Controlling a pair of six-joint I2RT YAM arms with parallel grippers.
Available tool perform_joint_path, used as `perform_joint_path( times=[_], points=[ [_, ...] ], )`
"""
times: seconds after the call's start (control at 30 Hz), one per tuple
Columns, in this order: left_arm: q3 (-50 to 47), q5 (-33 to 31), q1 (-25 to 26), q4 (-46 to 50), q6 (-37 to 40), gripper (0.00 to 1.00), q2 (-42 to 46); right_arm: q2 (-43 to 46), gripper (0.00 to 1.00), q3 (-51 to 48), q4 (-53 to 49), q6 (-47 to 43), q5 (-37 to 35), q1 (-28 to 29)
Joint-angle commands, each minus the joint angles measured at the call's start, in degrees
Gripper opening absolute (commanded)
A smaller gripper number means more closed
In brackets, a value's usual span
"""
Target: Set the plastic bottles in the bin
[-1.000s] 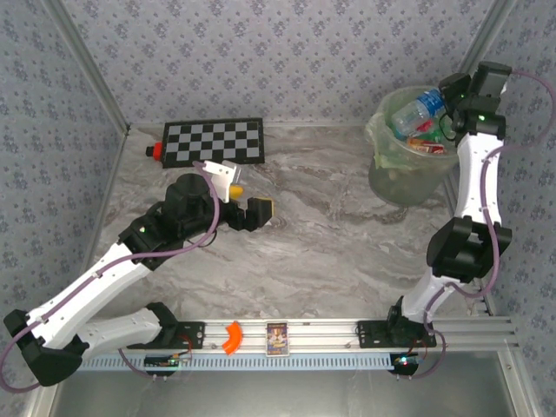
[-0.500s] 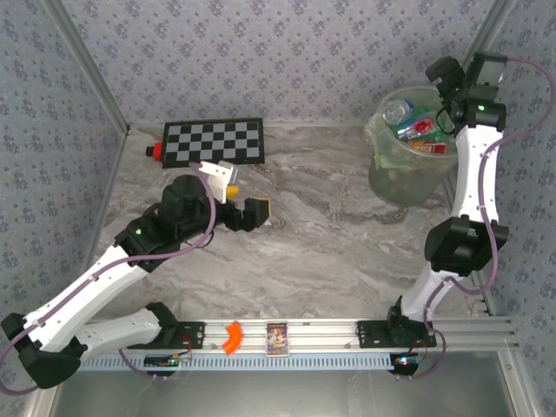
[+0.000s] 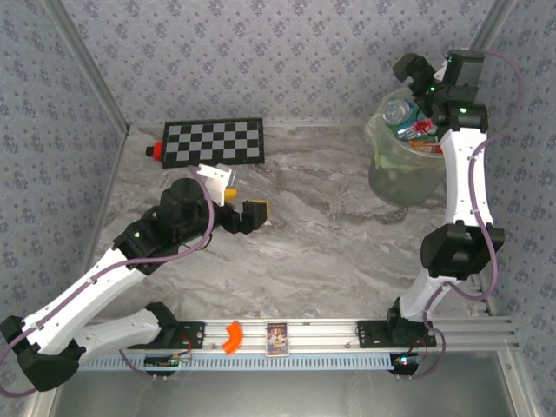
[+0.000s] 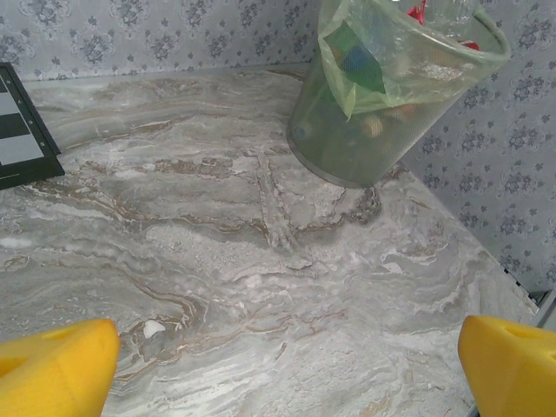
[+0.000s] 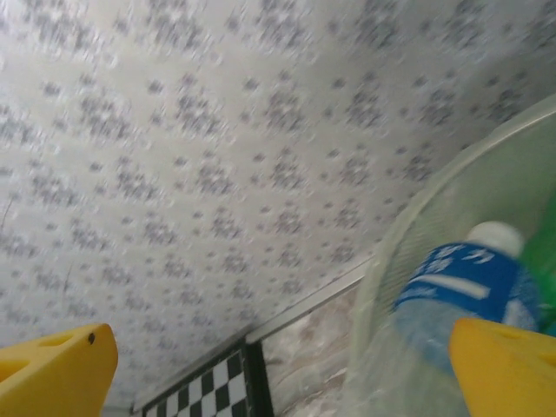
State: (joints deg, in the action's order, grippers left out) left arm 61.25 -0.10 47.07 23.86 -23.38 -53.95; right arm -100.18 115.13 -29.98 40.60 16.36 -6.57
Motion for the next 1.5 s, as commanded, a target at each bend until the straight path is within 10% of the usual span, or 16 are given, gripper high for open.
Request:
perform_joint_path(
  times=[0.0,1.47],
  points=[
    [-0.54,-1.20,0.48,-0.66,0.70,1.00,1.07,-0.14,1.00,-1.44,2.35,-1.23,5.39,1.47],
    [-2.63,-10.28,0.49,0.25,-0.64,1.00,2.44,18.26,1.00,-16.24,-4.02,-12.51,-3.09,5.73]
  ],
)
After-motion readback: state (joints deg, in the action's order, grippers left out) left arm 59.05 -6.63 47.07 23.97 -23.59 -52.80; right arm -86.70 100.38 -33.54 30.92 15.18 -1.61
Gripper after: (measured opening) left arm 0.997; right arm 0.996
